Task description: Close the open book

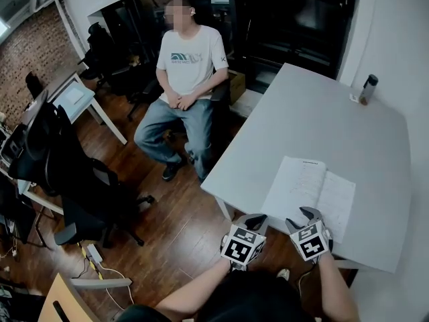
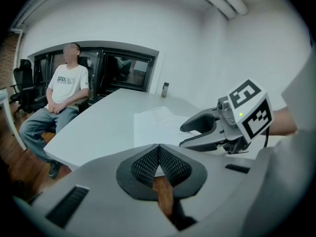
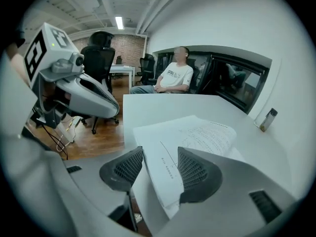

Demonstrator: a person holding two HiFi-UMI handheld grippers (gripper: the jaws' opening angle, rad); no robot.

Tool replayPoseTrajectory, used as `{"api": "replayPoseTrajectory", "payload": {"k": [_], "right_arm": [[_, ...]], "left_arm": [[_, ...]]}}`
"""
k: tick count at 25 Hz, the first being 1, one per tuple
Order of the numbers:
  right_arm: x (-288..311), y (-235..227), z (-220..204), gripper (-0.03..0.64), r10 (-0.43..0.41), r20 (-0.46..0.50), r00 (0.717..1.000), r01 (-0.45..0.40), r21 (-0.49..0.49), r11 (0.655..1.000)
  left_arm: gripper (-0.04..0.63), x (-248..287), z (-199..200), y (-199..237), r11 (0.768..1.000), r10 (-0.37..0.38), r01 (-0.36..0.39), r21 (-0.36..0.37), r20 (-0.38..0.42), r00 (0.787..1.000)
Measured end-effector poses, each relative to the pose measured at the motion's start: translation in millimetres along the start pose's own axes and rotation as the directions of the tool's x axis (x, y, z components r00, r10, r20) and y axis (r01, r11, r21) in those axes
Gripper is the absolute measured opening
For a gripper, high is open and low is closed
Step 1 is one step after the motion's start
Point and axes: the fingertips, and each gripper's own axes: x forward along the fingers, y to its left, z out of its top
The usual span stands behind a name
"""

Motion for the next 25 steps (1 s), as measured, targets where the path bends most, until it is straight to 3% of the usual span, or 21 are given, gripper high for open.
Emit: {"api": "replayPoseTrajectory", "payload": {"k": [12, 25], "right_arm": [[-33.6, -26.1, -18.4, 0.212, 0.015, 0.063, 0.998, -0.029, 0.223, 0.974], [-78.7, -79.9, -78.5, 0.186, -0.113, 0.054, 0.992, 0.08, 0.429, 0.9]], "left_arm": [[0.005, 27.7, 0.7, -26.4, 1.0, -0.026, 0.027, 0.015, -0.029, 0.999], [0.005, 62.5, 16.2, -62.9, 0.997, -0.075, 0.076, 0.025, -0.027, 0.997]]}}
